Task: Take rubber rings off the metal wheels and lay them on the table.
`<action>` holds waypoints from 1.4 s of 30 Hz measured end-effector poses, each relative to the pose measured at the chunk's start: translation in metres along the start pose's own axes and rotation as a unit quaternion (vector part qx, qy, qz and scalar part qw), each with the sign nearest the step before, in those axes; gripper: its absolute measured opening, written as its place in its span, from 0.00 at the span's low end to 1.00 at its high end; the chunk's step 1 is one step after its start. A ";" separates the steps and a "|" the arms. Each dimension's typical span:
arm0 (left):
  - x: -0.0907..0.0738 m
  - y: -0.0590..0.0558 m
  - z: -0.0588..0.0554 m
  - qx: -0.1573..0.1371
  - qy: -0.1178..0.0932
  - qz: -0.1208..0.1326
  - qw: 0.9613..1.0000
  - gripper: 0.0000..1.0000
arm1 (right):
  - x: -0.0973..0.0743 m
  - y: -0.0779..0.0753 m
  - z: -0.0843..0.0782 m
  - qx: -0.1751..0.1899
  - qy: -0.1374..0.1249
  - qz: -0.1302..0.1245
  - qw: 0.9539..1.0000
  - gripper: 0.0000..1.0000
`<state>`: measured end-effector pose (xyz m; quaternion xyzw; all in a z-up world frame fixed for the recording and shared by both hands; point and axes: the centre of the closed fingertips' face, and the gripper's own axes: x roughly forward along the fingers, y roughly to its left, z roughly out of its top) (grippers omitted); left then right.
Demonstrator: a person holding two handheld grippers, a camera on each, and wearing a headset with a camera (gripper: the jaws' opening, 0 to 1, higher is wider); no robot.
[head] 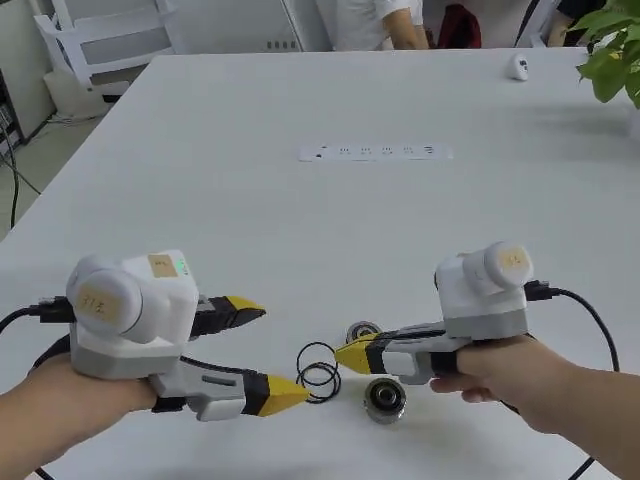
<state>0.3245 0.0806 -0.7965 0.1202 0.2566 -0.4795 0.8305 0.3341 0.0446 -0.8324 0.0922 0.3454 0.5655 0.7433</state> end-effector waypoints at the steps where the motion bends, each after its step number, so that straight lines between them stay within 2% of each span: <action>1: 0.000 0.000 0.000 -0.001 0.000 0.000 1.000 0.66 | 0.001 0.000 -0.001 0.001 0.003 0.001 1.000 0.00; 11: -0.004 0.001 -0.005 -0.005 0.003 0.004 1.000 0.65 | 0.009 -0.001 -0.012 0.005 0.028 -0.005 1.000 0.00; 18: -0.004 0.002 -0.006 -0.007 0.006 0.003 1.000 0.65 | 0.009 -0.007 -0.015 0.014 0.031 -0.014 0.999 0.00; 31: 0.002 -0.002 -0.007 -0.005 0.014 -0.006 1.000 0.65 | 0.008 -0.008 -0.018 0.003 0.036 -0.020 0.999 0.00; 42: 0.001 -0.005 -0.008 -0.005 0.019 -0.009 1.000 0.65 | 0.006 -0.003 -0.018 -0.019 0.041 -0.019 0.999 0.09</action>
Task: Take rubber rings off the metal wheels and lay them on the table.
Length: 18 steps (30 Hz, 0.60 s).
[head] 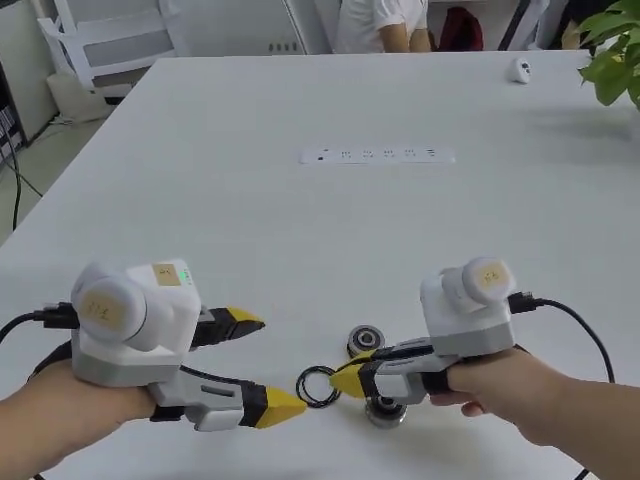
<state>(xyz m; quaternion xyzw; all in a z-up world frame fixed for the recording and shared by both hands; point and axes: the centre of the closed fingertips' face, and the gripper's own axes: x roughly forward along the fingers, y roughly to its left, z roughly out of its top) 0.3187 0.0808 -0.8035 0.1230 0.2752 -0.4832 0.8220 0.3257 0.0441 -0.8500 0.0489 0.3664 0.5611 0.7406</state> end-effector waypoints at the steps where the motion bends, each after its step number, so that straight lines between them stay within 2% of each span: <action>1: 0.000 0.000 0.000 0.000 0.001 0.000 1.000 0.65 | 0.000 0.000 0.000 -0.001 0.000 0.001 1.000 0.09; 18: 0.003 0.003 0.003 0.001 0.006 -0.002 1.000 0.64 | -0.020 -0.009 0.021 -0.025 -0.045 -0.020 0.998 0.24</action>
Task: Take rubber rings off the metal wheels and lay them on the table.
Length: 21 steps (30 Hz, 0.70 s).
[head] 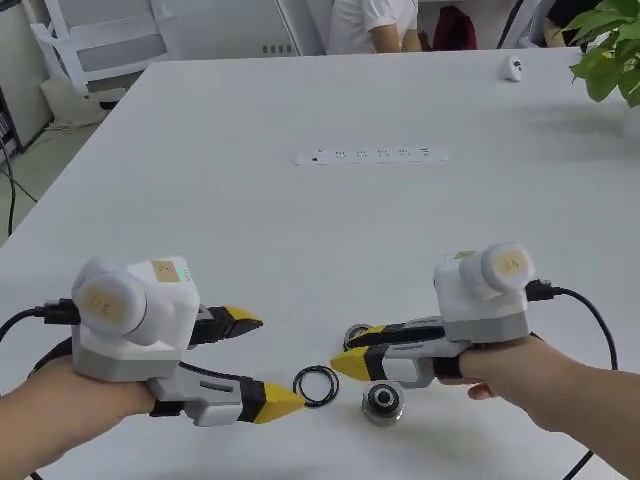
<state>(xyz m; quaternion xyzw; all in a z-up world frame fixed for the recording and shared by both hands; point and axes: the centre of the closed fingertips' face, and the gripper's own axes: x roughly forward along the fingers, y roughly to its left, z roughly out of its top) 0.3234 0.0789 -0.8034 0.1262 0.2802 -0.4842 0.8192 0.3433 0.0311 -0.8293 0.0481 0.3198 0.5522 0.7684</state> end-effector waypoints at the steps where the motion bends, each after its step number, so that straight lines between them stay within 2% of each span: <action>1: 0.000 0.001 0.001 0.001 0.000 0.000 1.000 0.64 | -0.001 0.000 0.001 -0.001 -0.003 -0.001 1.000 0.24; 11: 0.006 0.010 0.012 0.001 -0.006 0.005 1.000 0.63 | -0.013 -0.010 0.008 -0.017 -0.020 -0.017 1.000 0.31; 21: 0.016 0.017 0.014 -0.003 -0.001 0.005 1.000 0.62 | -0.022 -0.023 0.002 -0.044 -0.014 -0.039 0.998 0.34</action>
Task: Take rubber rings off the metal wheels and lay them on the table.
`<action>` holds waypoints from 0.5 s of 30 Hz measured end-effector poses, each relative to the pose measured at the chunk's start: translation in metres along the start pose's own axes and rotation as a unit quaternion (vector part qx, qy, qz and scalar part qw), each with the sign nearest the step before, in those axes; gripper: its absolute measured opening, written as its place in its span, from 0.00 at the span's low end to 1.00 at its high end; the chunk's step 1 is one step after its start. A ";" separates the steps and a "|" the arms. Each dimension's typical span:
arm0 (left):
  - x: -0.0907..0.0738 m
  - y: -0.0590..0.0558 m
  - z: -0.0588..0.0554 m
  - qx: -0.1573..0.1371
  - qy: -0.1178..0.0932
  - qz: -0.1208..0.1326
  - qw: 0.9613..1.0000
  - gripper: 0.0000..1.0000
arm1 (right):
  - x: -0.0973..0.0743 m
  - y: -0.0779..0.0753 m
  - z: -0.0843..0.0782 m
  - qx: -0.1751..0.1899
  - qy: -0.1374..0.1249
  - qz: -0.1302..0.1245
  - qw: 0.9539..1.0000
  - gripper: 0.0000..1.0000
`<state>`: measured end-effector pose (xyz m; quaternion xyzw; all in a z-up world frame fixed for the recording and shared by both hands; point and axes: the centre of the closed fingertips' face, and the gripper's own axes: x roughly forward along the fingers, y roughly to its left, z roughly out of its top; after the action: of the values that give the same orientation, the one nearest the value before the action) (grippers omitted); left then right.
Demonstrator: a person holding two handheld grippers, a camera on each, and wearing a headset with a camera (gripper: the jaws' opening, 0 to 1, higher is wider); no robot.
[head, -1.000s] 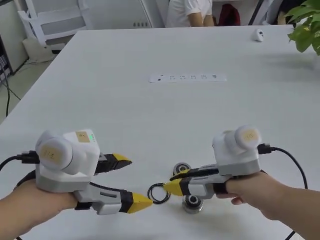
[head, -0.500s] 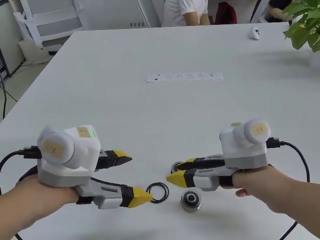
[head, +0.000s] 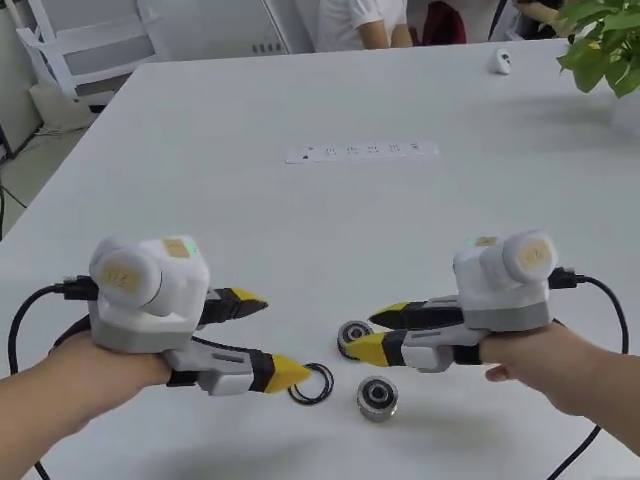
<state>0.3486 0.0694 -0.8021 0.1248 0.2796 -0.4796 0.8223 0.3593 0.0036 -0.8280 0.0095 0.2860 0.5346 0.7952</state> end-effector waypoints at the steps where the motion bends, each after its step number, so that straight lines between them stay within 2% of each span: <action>1: 0.001 0.000 0.000 0.000 0.001 0.000 1.000 0.62 | 0.000 -0.001 -0.001 -0.002 0.001 -0.002 1.000 0.35; 8: 0.011 0.001 -0.001 0.005 0.011 -0.004 1.000 0.59 | -0.002 -0.010 -0.009 -0.026 0.015 -0.015 0.999 0.36; 15: 0.020 0.000 0.003 0.007 0.007 -0.010 1.000 0.55 | -0.002 -0.015 -0.016 -0.040 0.025 -0.020 0.999 0.34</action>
<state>0.3573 0.0541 -0.8112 0.1315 0.2830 -0.4886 0.8148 0.3639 -0.0090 -0.8458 -0.0411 0.2845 0.5299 0.7979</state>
